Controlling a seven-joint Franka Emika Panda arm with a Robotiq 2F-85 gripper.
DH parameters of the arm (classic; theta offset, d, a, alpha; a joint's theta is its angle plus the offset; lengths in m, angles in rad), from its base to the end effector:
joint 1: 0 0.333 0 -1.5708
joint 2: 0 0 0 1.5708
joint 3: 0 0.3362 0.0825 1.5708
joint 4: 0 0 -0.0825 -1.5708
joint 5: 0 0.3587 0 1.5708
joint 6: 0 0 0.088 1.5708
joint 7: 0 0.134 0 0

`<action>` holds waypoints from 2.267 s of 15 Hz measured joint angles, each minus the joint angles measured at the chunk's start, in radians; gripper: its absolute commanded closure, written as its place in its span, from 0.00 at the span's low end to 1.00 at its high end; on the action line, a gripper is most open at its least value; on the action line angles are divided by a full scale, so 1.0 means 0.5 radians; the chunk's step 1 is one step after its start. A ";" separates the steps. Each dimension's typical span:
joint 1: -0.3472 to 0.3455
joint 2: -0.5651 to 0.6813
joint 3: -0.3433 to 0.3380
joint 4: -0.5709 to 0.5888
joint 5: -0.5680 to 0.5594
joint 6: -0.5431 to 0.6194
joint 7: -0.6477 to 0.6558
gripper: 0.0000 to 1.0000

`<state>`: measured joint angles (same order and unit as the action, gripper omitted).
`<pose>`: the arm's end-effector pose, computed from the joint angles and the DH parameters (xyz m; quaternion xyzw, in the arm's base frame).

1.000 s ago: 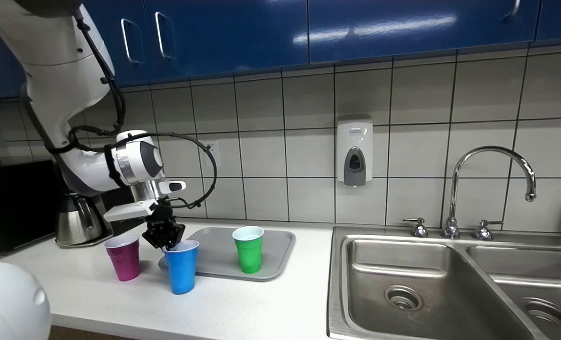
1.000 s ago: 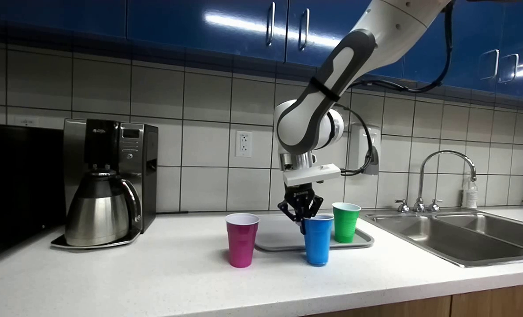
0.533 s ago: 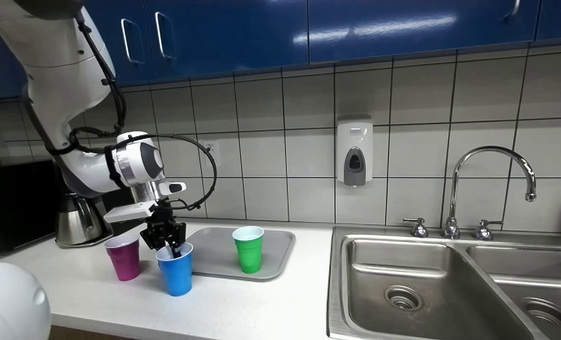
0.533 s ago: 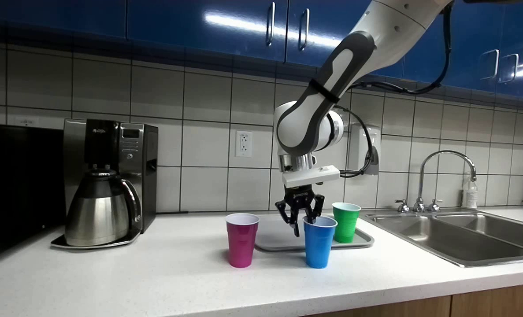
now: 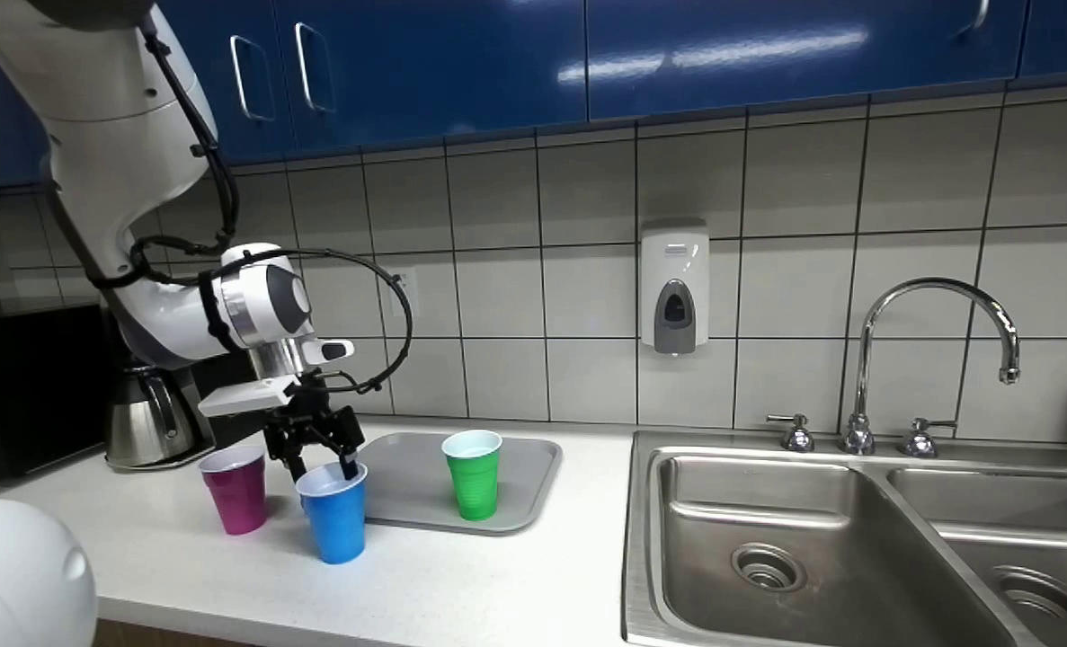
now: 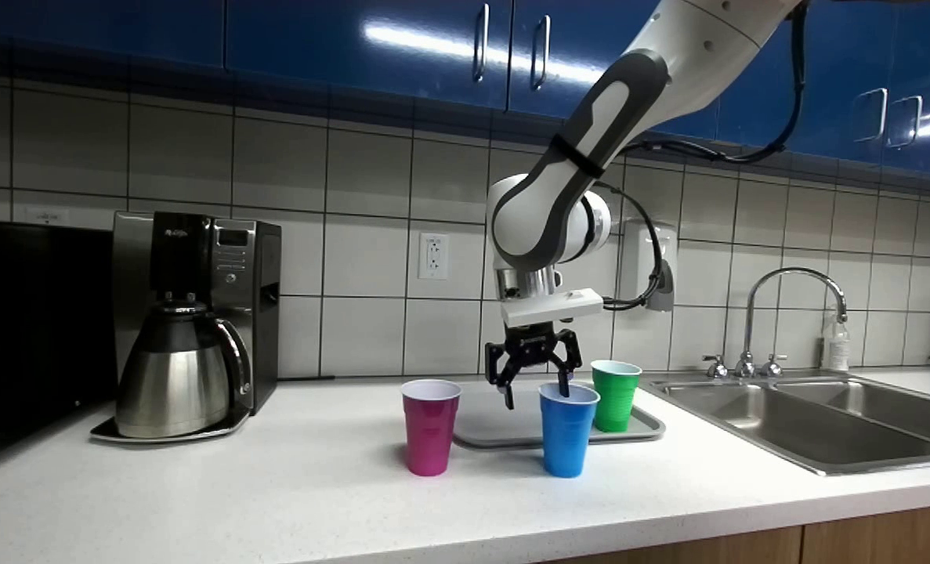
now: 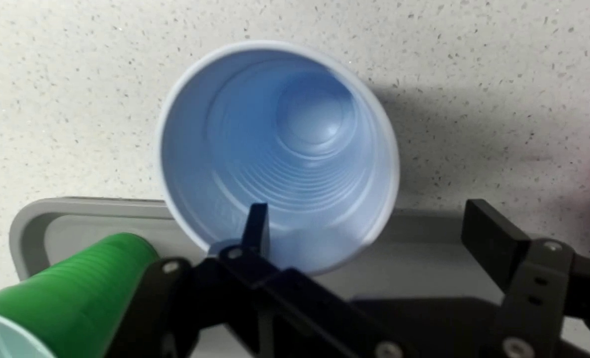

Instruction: Remove the cups from the tray

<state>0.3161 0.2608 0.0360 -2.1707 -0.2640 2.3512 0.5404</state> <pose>0.5105 0.1782 0.2785 0.9956 0.0023 0.0013 0.0938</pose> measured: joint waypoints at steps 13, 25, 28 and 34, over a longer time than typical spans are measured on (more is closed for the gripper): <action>-0.044 -0.173 0.000 0.006 0.000 -0.004 0.000 0.00; -0.169 -0.165 -0.023 0.102 0.000 -0.003 0.000 0.00; -0.188 -0.118 -0.046 0.155 0.000 -0.002 0.000 0.00; -0.210 0.019 -0.118 0.275 0.000 -0.001 0.000 0.00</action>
<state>0.2113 0.2703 -0.0229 -2.0332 -0.2640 2.3507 0.5404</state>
